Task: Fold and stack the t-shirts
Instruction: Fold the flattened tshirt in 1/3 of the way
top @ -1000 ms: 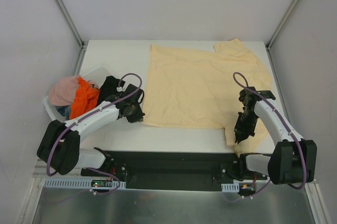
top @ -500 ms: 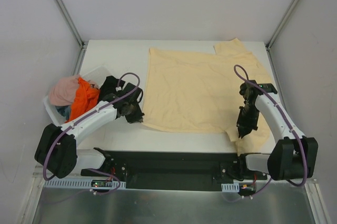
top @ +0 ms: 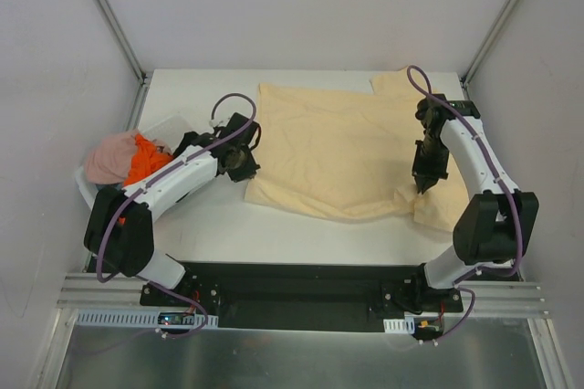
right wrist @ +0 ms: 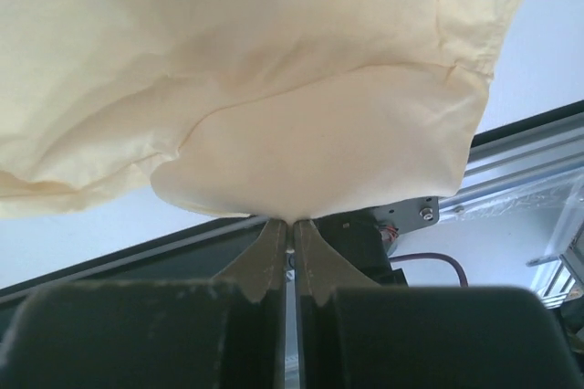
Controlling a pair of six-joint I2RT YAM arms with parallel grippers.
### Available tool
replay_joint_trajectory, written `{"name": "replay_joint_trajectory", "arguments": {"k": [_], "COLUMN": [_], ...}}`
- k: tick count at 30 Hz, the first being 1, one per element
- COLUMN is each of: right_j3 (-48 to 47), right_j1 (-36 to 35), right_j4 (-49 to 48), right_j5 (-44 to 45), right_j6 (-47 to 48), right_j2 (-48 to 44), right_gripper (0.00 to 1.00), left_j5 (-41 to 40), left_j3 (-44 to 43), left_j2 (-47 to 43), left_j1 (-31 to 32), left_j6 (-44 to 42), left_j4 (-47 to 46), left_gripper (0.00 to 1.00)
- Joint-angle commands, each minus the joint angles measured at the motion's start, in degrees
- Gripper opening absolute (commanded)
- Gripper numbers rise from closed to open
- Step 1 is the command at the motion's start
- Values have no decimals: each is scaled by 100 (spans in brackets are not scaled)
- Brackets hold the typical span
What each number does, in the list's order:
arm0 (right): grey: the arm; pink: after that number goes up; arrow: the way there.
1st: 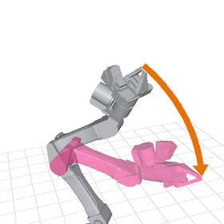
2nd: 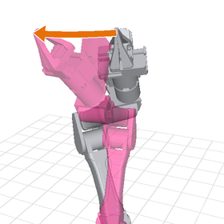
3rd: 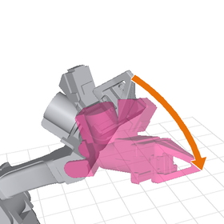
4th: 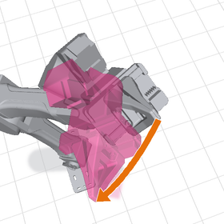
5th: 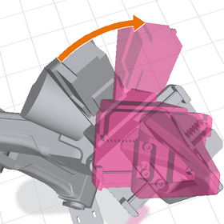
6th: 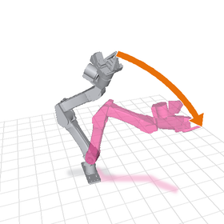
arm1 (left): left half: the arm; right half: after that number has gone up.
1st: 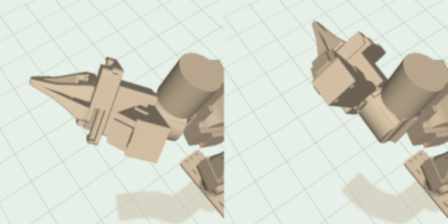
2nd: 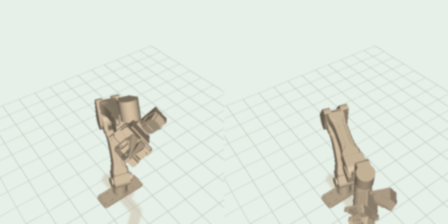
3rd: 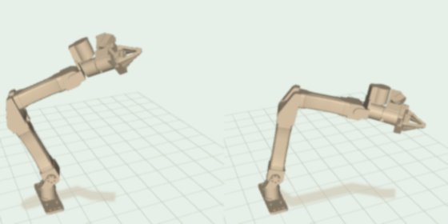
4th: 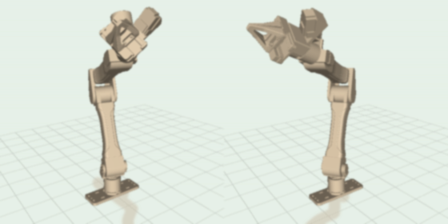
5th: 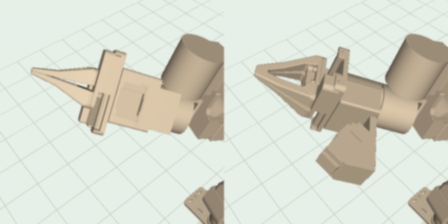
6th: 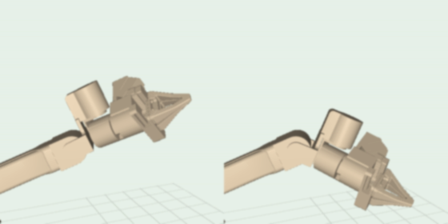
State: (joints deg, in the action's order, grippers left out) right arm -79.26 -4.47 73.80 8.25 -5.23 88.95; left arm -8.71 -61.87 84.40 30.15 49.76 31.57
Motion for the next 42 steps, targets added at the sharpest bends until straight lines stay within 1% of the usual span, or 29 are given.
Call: {"name": "replay_joint_trajectory", "arguments": {"k": [1, 4, 8, 10, 12, 13, 16, 19, 20, 22, 23, 25, 26, 27, 28, 29, 31, 32, 33, 34, 35, 37, 38, 40, 41, 42], "right_j3": [-493, -887, -1407, -1643, -1776, -1829, -2014, -2399, -2531, -3006, -3120, -3367, -3437, -3542, -3770, -3894, -4070, -4053, -4036, -4027, -3957, -3598, -2917, -2124, -1754, -1028], "right_j1": [34, 34, 43, 60, 78, 78, 87, 87, 87, 113, 113, 113, 113, 113, 104, 113, 113, 104, 113, 104, 113, 139, 157, 201, 218, 245], "right_j4": [31, -76, -41, -59, -94, -129, -261, -314, -305, -252, -278, -515, -629, -717, -770, -823, -1269, -1541, -1927, -2044, -2097, -2272, -2395, -2730, -2818, -2958], "right_j5": [160, 211, 790, 888, 863, 845, 678, 546, 520, 616, 712, 783, 879, 915, 924, 994, 1239, 1728, 1950, 2196, 2372, 2173, 1763, 1260, 710, 478], "right_j6": [31, 40, 233, 408, 480, 775, 1059, 1305, 1471, 1647, 1805, 2454, 2657, 3077, 3272, 3422, 3695, 3749, 3784, 3645, 3539, 3267, 3005, 2670, 2381, 2230], "right_j2": [237, 483, 773, 931, 1097, 1142, 1397, 1809, 2071, 2328, 2564, 2776, 2995, 3127, 3259, 3496, 3682, 3735, 3726, 3683, 3474, 3043, 2475, 1866, 1341, 1127], "right_gripper": [1, 1, 2, 4, 5, 5, 8, 11, 12, 12, 12, 13, 18, 22, 24, 28, 53, 62, 64, 66, 70, 76, 92, 94, 99, 100], "left_j5": [-412, -439, -587, -588, -597, -605, -684, -711, -755, -878, -922, -940, -948, -948, -940, -913, -843, -669, -597, -571, -492, -378, -273, 184, 325, 631], "left_j3": [-457, -650, -809, -940, -1046, -1169, -1371, -1590, -1653, -1837, -1907, -2135, -2189, -2259, -2364, -2426, -2558, -2593, -2628, -2655, -2655, -2585, -2559, -2375, -2287, -2199], "left_j2": [182, 331, 533, 630, 797, 849, 1122, 1385, 1517, 1658, 1806, 1983, 2132, 2203, 2264, 2326, 2327, 2266, 2213, 2160, 2038, 1923, 1818, 1729, 1659, 1641], "left_j1": [-202, -273, -369, -396, -405, -405, -457, -510, -519, -537, -545, -572, -581, -581, -581, -589, -581, -581, -572, -554, -537, -467, -440, -352, -317, -273], "left_j6": [-264, -352, -449, -537, -599, -677, -730, -844, -871, -915, -941, -1020, -1038, -1064, -1134, -1178, -1231, -1249, -1275, -1319, -1346, -1398, -1416, -1425, -1416, -1416], "left_j4": [51, 33, -28, -55, -125, -142, -178, -222, -213, -239, -248, -257, -257, -257, -257, -257, -257, -266, -266, -292, -318, -362, -388, -511, -573, -669], "left_gripper": [0, 0, 0, 0, 0, 0, 0, 0, 0, 0, 0, 0, 0, 1, 16, 23, 33, 59, 71, 82, 99, 99, 99, 99, 99, 99]}}
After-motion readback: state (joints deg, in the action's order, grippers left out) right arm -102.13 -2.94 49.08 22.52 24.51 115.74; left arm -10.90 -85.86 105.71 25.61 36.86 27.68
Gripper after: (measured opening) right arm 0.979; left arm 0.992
